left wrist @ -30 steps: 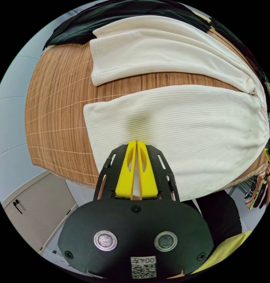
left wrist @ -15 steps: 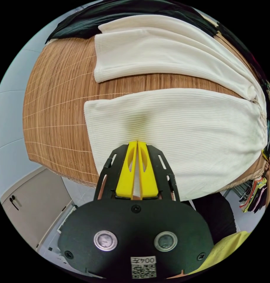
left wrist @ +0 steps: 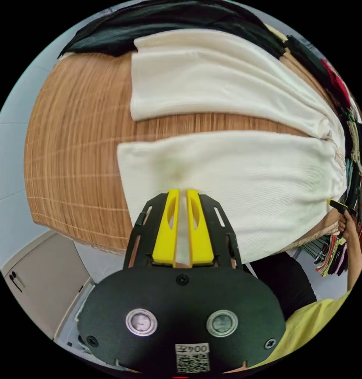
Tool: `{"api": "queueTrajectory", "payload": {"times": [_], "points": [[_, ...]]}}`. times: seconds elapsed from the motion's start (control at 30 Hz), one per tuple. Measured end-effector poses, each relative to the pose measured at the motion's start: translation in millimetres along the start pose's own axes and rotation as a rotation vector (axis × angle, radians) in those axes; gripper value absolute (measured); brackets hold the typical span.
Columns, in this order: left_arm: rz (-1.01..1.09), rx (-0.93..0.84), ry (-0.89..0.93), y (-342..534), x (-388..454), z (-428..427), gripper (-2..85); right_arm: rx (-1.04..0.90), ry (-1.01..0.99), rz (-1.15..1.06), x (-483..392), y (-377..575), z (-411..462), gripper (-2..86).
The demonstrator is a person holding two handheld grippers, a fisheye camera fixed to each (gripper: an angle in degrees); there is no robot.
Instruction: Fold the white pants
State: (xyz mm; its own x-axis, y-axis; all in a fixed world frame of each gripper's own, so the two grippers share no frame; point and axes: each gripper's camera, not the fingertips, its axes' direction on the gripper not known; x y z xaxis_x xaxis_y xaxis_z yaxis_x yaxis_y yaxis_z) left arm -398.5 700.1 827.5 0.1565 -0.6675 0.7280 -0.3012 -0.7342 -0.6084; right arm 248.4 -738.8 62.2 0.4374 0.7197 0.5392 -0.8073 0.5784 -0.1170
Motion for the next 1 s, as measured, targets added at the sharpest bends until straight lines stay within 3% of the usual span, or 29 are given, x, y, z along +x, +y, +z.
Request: {"api": "queueTrajectory", "payload": {"times": [0.07, 0.23, 0.57, 0.83, 1.0], "points": [[0.046, 0.156, -0.037, -9.6, -9.5, -41.7, 2.6, -0.039, -0.020, -0.004, -1.8, -6.3, -1.0, 3.7], [0.294, 0.279, -0.210, -77.2, -19.7, -100.0, 4.7, -0.057, -0.040, 0.001, -9.3, -11.3, -0.1, 4.0], [0.752, 0.120, -0.476, -199.6, 24.3, -111.7, 8.2, -0.017, 0.096, 0.066, -57.6, -10.4, 7.0, 4.6], [0.890, 0.046, -0.549, -211.3, 56.3, -94.0, 7.3, -0.021, 0.029, 0.097, -63.4, -11.0, 13.2, 4.4], [0.818, 0.058, -0.561, -214.5, 63.6, -92.4, 3.1, -0.031, 0.041, 0.034, -74.6, -8.6, 16.3, 3.8]]}}
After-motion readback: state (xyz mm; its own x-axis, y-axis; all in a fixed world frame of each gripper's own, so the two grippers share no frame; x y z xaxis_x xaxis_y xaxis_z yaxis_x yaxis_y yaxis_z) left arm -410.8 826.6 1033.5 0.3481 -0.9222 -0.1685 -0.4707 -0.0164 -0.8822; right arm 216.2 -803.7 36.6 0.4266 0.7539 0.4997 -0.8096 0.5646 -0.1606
